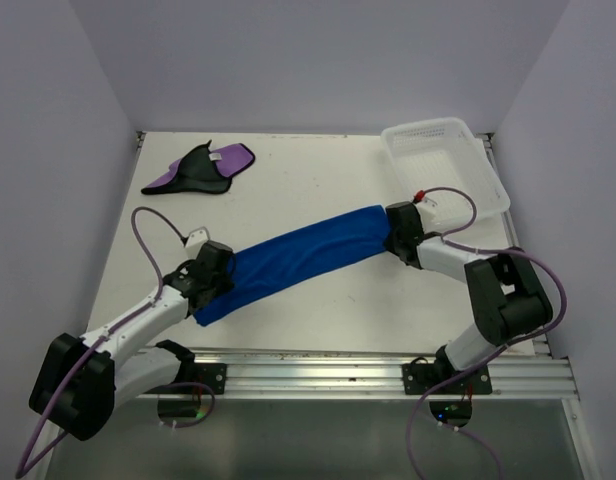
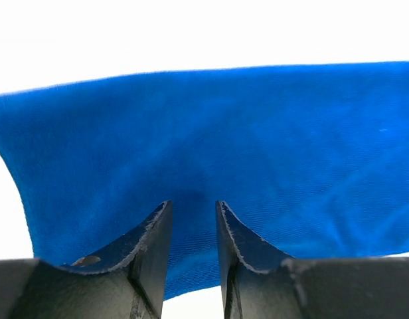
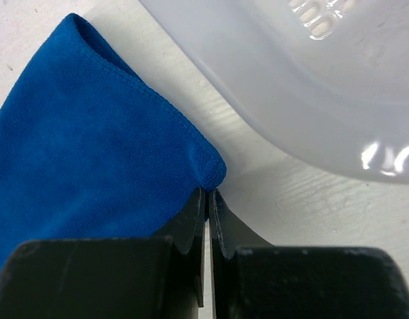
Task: Roll the towels
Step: Fold the towel
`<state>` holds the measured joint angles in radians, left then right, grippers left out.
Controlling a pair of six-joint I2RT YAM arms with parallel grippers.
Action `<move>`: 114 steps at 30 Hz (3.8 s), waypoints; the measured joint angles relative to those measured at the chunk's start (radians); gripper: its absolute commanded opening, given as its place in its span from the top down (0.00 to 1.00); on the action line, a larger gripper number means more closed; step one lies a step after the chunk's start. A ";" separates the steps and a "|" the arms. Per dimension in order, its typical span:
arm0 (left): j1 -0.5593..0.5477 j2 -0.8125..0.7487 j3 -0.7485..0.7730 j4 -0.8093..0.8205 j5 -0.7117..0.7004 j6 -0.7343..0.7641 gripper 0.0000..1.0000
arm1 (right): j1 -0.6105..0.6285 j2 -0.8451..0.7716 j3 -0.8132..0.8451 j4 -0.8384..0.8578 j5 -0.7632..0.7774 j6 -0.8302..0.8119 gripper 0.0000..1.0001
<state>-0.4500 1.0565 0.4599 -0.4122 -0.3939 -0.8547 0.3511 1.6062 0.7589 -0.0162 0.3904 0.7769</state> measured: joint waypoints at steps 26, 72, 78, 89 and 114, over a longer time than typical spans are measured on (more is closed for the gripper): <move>0.000 -0.048 0.121 0.032 0.108 0.142 0.62 | -0.050 -0.272 -0.069 -0.246 0.128 -0.080 1.00; -0.002 -0.204 -0.116 0.010 0.151 0.000 0.62 | 0.357 -0.154 0.127 -0.074 -0.122 -0.296 1.00; -0.002 -0.204 -0.116 0.007 0.152 -0.014 0.61 | 0.399 -0.153 0.172 -0.078 -0.145 -0.283 1.00; -0.002 -0.317 -0.029 -0.086 0.146 -0.051 0.59 | 0.475 -0.092 0.317 -0.099 -0.195 -0.273 1.00; -0.002 -0.441 0.378 -0.387 -0.185 -0.033 0.58 | 0.654 0.163 0.620 -0.149 -0.268 -0.284 1.00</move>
<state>-0.4519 0.6159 0.8383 -0.7994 -0.5785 -0.8875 1.0050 1.7691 1.3785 -0.1654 0.1226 0.4927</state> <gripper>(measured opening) 0.423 0.022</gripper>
